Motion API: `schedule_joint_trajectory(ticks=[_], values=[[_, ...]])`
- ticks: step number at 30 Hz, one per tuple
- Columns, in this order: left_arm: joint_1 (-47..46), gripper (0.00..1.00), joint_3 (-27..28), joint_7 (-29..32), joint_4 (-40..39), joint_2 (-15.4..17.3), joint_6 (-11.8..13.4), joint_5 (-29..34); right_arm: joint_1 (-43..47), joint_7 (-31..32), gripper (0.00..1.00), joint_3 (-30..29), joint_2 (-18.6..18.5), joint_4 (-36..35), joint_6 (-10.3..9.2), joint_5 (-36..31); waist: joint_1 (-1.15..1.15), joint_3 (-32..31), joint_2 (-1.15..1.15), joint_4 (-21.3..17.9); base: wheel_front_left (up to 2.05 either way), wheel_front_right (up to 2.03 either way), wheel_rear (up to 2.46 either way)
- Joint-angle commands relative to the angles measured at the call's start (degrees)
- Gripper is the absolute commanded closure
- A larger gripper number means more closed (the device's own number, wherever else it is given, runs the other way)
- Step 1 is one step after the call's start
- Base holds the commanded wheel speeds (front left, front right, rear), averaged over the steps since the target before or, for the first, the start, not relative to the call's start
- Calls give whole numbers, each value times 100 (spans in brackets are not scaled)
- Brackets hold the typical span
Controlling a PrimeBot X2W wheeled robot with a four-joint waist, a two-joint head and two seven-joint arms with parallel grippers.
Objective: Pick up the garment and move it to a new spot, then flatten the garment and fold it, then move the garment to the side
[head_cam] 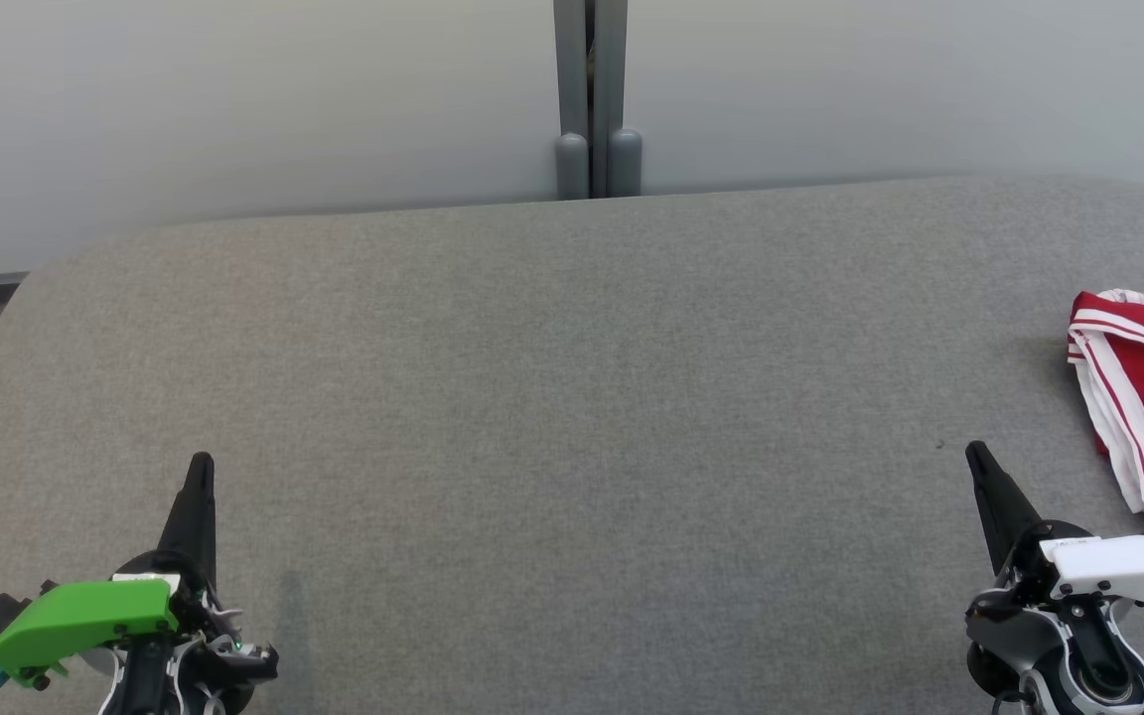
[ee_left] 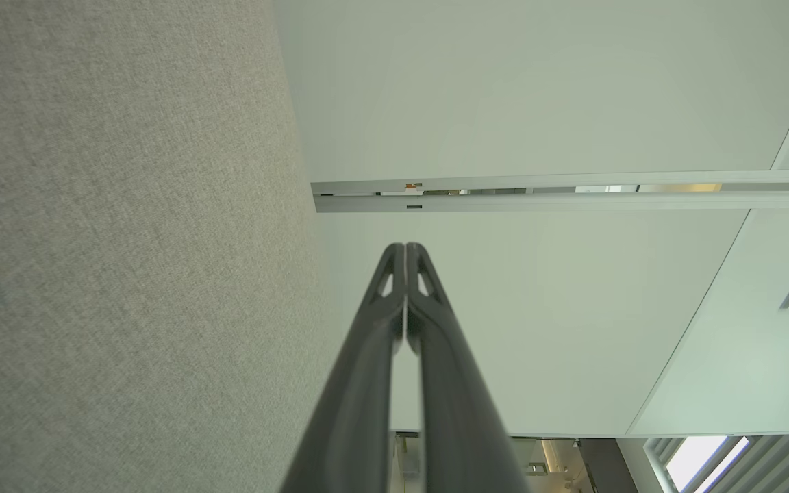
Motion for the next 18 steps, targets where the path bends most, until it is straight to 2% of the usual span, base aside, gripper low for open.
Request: schedule_joint_trajectory(ticks=[1, 18], values=[[-64, 100, 14, 21, -15, 40, 15, -20, -38, 21, 100, -11, -30, -20, -2, 11, 0, 0, 0, 0, 0, 0, 0], [-64, 100, 13, 21, -15, 40, 15, -20, -38, 21, 100, -11, -30, -19, -2, 11, 0, 0, 0, 0, 0, 0, 0]])
